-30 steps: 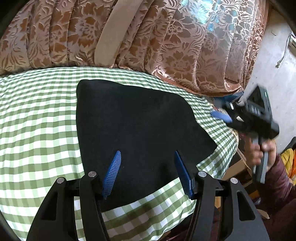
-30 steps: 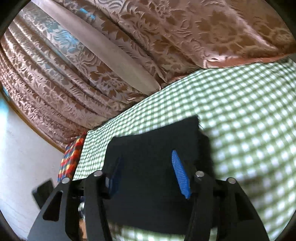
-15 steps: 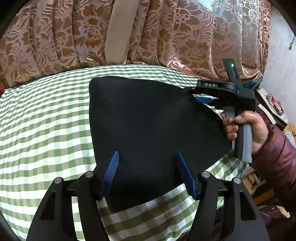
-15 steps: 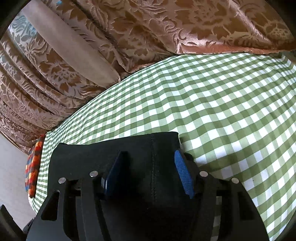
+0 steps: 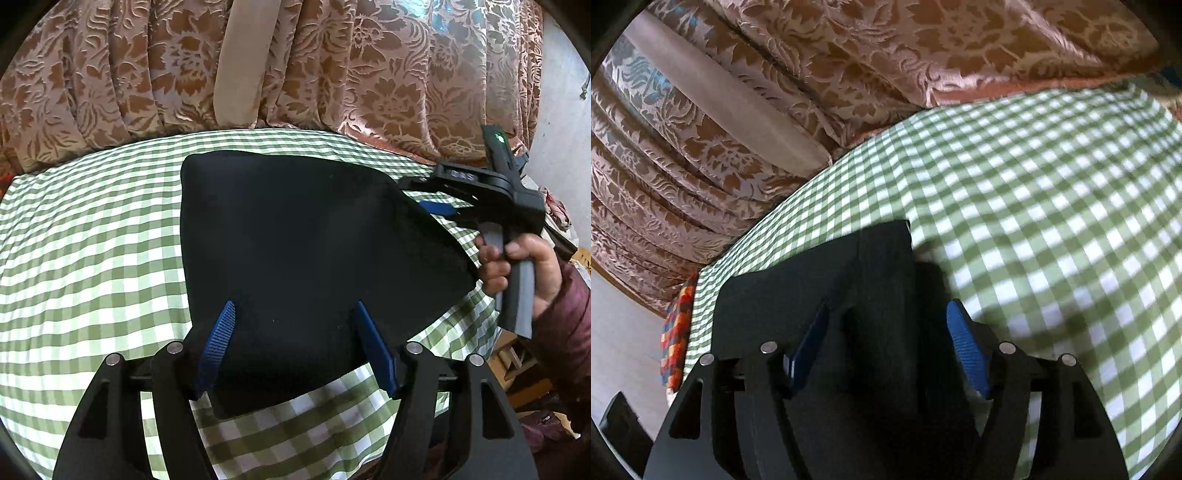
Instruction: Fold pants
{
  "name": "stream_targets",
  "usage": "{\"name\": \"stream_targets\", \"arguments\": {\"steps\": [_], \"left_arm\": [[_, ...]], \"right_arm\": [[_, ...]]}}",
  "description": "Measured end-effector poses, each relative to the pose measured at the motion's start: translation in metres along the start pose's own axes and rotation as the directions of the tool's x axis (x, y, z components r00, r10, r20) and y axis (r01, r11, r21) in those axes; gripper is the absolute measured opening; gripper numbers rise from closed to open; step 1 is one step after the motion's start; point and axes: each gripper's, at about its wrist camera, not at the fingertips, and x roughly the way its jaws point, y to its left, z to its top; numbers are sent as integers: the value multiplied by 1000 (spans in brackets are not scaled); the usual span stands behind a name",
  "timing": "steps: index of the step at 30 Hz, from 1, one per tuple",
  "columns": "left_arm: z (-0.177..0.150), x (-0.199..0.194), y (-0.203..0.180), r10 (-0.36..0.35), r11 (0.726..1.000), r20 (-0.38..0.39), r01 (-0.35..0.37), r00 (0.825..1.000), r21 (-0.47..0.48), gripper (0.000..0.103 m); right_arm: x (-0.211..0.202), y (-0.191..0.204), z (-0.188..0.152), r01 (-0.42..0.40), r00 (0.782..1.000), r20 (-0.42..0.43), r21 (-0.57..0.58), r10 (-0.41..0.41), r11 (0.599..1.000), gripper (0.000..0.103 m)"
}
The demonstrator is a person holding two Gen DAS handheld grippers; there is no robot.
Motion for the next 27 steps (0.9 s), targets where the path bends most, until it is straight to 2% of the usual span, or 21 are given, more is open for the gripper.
{"name": "stream_targets", "arguments": {"steps": [1,2,4,7,8,11,13,15,19,20,23,27], "left_arm": [[-1,0,-1,3,1000,1,-3,1000,0,66],[-2,-1,-2,4,1000,1,-4,1000,0,66],[-4,0,-1,7,1000,2,-7,1000,-5,71],[-7,1,-2,14,1000,-1,-14,1000,-15,71],[-9,0,-1,11,1000,1,-11,1000,-22,71],[-8,-7,-1,-33,999,24,34,999,-39,72],[-6,-12,2,-70,996,39,72,997,-58,74],[-7,-7,4,-94,993,12,95,995,-63,75],[-15,4,-6,-78,997,-21,78,997,5,76],[-15,4,-7,-77,997,-23,77,997,3,76],[-12,-1,-1,-99,995,-8,99,995,-34,76],[-5,-13,11,-125,986,48,130,991,-108,76]], "right_arm": [[1,0,-5,-2,1000,-20,-12,2,1000,59],[1,2,-10,13,1000,-25,-34,-14,999,49],[0,2,-16,25,999,-22,-60,-27,998,38],[-9,2,-14,8,1000,-4,-59,-8,998,19],[-12,4,-13,1,1000,-2,-65,-1,998,5],[-17,5,-11,-9,1000,9,-70,9,998,5],[-8,-3,-13,5,1000,-17,-49,-6,999,6],[1,-11,-17,1,1000,-27,-37,-2,999,8],[-5,-16,-15,-40,999,-25,-4,40,999,15],[-9,-16,-15,-52,998,-22,0,52,999,21],[-22,-16,-18,-93,996,-17,7,93,996,57],[-31,-6,-32,-45,999,-34,-81,42,996,57]]}}
